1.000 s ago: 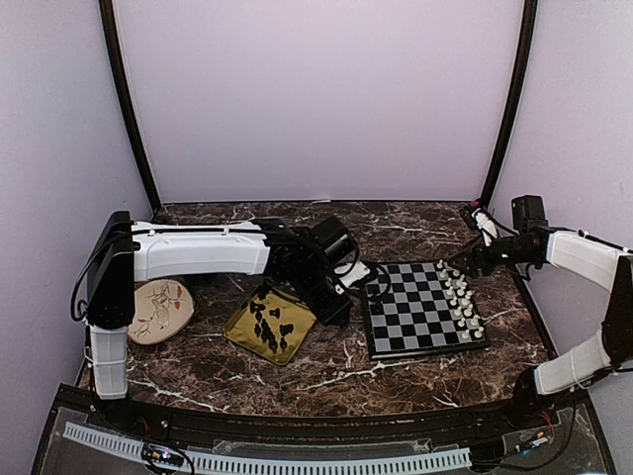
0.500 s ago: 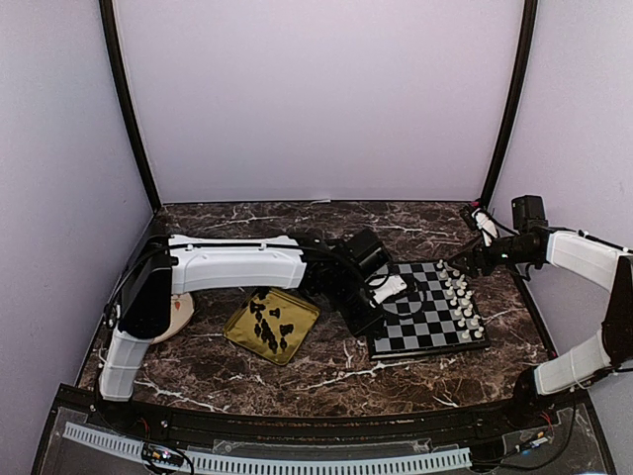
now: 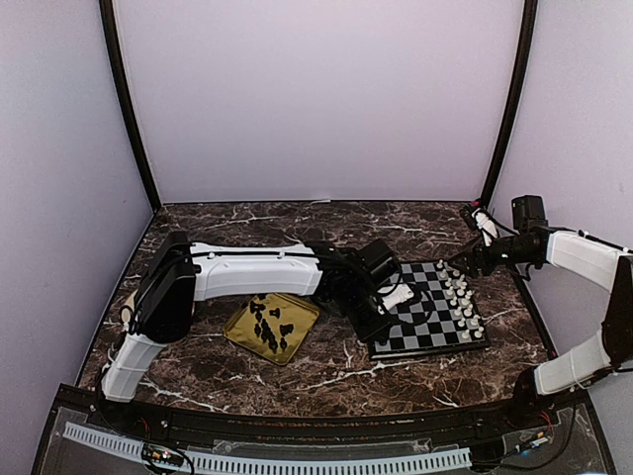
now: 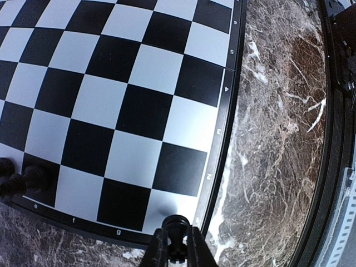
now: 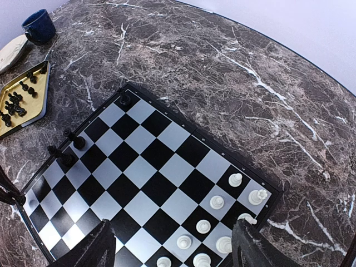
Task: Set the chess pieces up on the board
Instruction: Place the rook at a8.
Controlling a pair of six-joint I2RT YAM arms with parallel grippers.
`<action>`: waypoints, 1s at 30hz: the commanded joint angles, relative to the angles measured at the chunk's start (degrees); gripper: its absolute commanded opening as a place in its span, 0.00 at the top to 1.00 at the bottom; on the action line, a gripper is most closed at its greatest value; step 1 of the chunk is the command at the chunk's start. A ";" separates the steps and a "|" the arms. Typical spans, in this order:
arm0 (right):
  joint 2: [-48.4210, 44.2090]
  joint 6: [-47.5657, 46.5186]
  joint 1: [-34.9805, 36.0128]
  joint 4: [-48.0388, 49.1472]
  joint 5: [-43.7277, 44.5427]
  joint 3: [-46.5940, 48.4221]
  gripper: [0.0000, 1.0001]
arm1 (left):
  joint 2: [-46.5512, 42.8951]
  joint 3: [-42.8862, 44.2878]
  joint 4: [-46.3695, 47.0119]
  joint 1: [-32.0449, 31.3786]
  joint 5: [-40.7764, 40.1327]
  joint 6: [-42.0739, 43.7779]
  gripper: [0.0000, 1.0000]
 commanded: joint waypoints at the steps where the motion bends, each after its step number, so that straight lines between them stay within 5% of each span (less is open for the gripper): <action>1: -0.79 -0.32 0.38 0.59 -0.02 0.92 0.28 | 0.65 1.80 -1.59 -0.21 0.36 0.51 0.91; 30: -0.68 -0.42 0.35 0.51 0.20 0.93 0.28 | 2.01 2.21 -3.90 -0.58 -1.64 0.51 0.70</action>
